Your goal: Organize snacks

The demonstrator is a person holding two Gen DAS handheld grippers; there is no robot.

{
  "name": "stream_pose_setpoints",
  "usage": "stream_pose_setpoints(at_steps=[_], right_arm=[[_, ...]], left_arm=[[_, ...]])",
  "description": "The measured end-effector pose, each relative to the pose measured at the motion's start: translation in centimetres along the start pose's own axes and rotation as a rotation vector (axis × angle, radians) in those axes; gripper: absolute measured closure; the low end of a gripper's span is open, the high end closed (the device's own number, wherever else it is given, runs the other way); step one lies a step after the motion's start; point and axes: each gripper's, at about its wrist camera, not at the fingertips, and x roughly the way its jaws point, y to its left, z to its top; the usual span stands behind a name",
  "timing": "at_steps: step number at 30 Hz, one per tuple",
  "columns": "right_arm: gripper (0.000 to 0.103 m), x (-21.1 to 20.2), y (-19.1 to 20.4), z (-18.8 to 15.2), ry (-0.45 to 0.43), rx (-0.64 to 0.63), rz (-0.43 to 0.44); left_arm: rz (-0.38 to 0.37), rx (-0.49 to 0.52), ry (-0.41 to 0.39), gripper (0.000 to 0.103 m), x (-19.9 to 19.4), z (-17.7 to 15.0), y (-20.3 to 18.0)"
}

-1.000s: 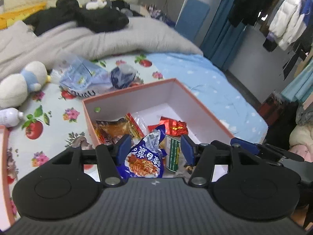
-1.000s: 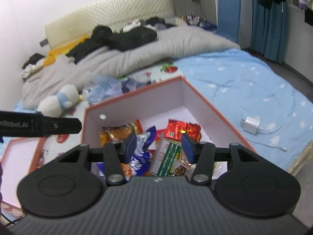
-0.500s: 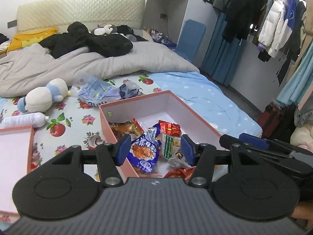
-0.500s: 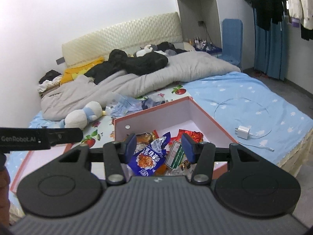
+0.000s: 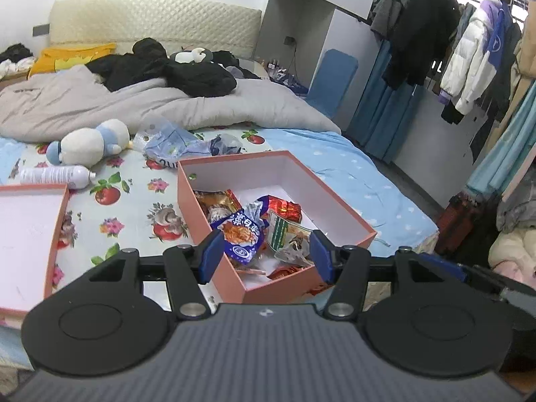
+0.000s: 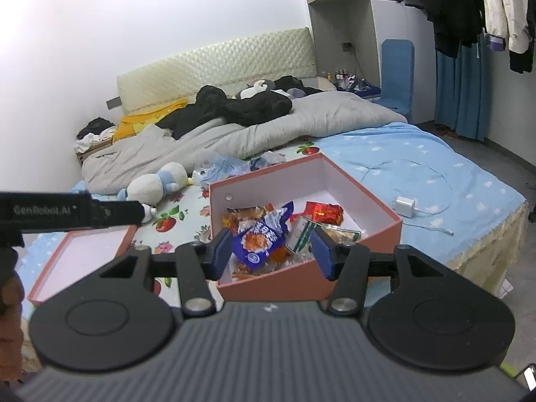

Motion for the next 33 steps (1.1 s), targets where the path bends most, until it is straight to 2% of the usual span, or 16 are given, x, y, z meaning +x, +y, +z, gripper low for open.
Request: stream_pose_setpoints(at_steps=[11, 33], right_arm=[[0.049, 0.1, -0.1, -0.7, -0.007, -0.002, -0.031], [0.049, 0.5, -0.3, -1.1, 0.013, 0.011, -0.038]], left_arm=[[0.025, -0.031, 0.026, 0.041, 0.5, -0.3, 2.6], [0.023, -0.015, 0.043, 0.039, 1.9, -0.8, 2.7]])
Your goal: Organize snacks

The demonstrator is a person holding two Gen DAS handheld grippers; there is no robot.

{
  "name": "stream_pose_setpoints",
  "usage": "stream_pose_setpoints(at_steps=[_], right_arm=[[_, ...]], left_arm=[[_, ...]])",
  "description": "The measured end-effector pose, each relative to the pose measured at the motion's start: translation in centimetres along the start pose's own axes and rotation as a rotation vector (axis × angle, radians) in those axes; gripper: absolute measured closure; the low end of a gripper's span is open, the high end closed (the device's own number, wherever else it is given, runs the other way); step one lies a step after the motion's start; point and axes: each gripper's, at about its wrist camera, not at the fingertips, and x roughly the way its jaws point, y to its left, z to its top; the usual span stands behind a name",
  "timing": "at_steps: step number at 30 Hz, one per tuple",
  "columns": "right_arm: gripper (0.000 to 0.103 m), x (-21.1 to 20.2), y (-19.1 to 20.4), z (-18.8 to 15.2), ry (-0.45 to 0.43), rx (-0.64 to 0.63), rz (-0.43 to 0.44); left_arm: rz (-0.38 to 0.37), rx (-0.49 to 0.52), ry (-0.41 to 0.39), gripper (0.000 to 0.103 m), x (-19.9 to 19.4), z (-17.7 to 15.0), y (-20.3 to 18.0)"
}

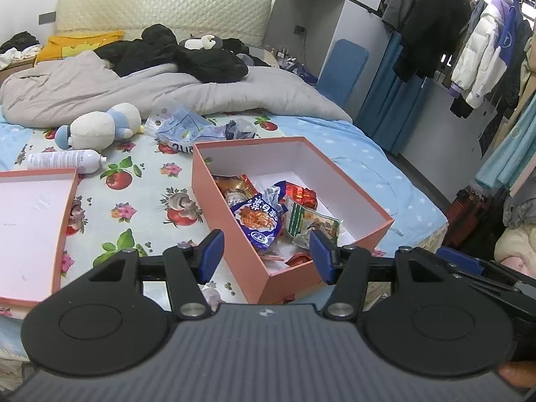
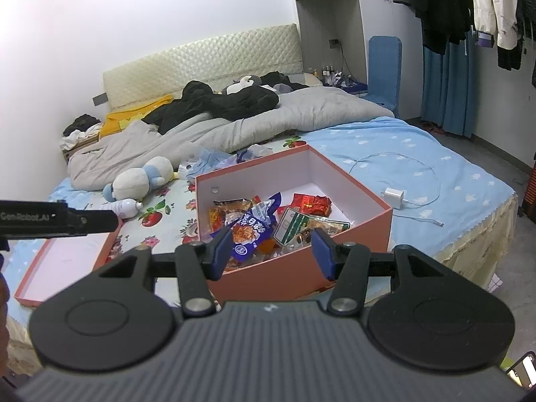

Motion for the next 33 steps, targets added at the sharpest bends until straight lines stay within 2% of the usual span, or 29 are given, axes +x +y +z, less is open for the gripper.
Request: stream_pose_setpoints(at_steps=[2, 7, 9, 10, 11, 12, 13, 14, 16, 26, 33], right_arm=[[0.049, 0.08, 0.01, -0.03, 0.003, 0.004, 0.004], [0.049, 0.23, -0.1, 0.02, 0.005, 0.01, -0.002], [0.049, 0.27, -0.11, -0.04, 0.004, 0.012, -0.001], [0.044, 0.29, -0.16, -0.02, 0.004, 0.013, -0.003], [0.033, 0.23, -0.23, -0.03, 0.0, 0.017, -0.001], [0.027, 0.15, -0.33, -0.04, -0.008, 0.025, -0.002], [0.013, 0.07, -0.45, 0.02, -0.018, 0.035, -0.01], [0.005, 0.08, -0.55, 0.12, -0.022, 0.039, -0.019], [0.0, 0.1, -0.72, 0.2, -0.026, 0.042, -0.033], [0.0, 0.35, -0.63, -0.02, -0.014, 0.041, -0.035], [0.0, 0.31, -0.39, -0.11, -0.02, 0.035, -0.035]], left_arm=[[0.007, -0.002, -0.004, 0.024, -0.07, 0.05, 0.16], [0.017, -0.004, -0.005, 0.008, -0.03, 0.22, 0.3], [0.016, -0.006, 0.003, 0.006, 0.1, 0.21, 0.42], [0.017, -0.005, 0.007, 0.005, 0.15, 0.17, 0.44], [0.018, -0.005, 0.008, 0.004, 0.19, 0.17, 0.44], [0.02, -0.005, 0.008, 0.004, 0.22, 0.15, 0.46], [0.018, -0.008, 0.005, 0.003, 0.24, 0.14, 0.5], [0.012, -0.012, 0.001, 0.002, 0.2, 0.14, 0.53], [0.001, -0.02, 0.002, 0.002, 0.33, 0.06, 0.59], [0.036, -0.005, 0.019, 0.002, 0.57, 0.06, 0.59], [0.059, 0.012, -0.004, 0.002, -0.04, 0.26, 0.31]])
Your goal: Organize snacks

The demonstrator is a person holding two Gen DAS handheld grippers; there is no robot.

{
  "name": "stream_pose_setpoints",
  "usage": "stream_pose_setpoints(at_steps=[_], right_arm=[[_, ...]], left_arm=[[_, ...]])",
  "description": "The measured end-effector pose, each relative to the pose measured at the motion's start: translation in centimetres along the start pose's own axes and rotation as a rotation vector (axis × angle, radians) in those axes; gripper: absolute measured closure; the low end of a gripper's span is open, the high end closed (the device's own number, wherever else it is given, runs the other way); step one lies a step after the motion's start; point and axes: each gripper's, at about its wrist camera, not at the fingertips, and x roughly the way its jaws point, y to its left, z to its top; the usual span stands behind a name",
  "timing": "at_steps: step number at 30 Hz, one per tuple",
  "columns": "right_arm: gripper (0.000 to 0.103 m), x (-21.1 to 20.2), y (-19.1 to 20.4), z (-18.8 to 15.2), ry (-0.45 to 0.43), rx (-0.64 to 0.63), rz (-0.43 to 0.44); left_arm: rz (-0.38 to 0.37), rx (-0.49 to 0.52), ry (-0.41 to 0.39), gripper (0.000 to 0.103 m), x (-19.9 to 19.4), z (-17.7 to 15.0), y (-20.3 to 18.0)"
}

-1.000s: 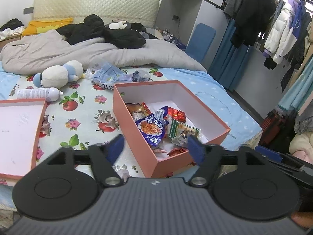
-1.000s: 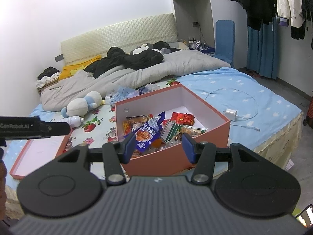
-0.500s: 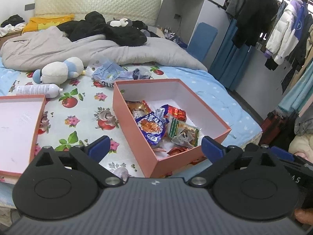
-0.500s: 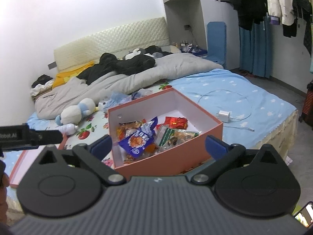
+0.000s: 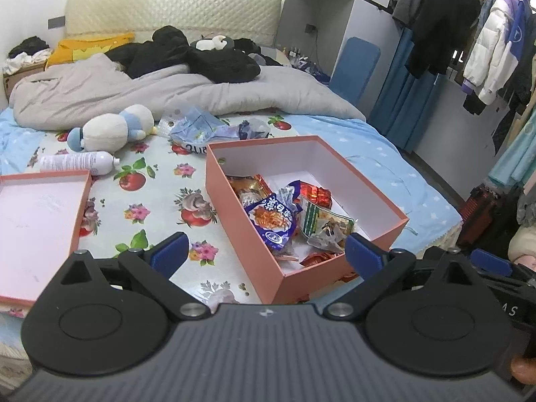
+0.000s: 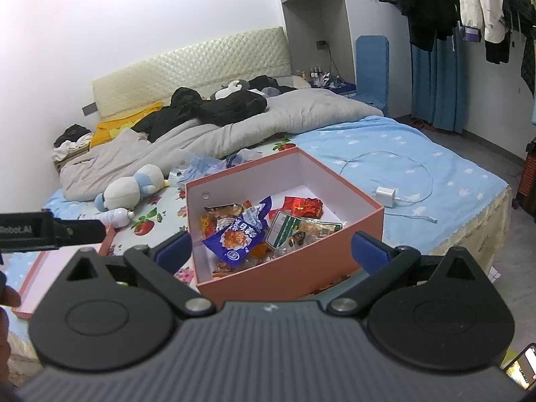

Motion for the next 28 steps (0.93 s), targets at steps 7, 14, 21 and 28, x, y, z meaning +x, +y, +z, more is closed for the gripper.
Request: stream_pose_setpoints(at_steps=[7, 14, 21, 28], right_arm=[[0.0, 0.04, 0.1, 0.06, -0.004, -0.014, 0.006], [0.0, 0.11, 0.11, 0.15, -0.004, -0.009, 0.007], [0.0, 0.11, 0.03, 0.09, -0.003, -0.004, 0.005], [0.0, 0.28, 0.01, -0.09, 0.005, -0.004, 0.008]], left_arm=[[0.001, 0.003, -0.013, 0.002, -0.2, 0.63, -0.03], [0.012, 0.008, -0.02, 0.002, -0.28, 0.71, -0.11], [0.002, 0.01, -0.025, 0.002, -0.35, 0.53, -0.14], [-0.015, 0.017, -0.017, 0.002, -0.09, 0.35, -0.39]])
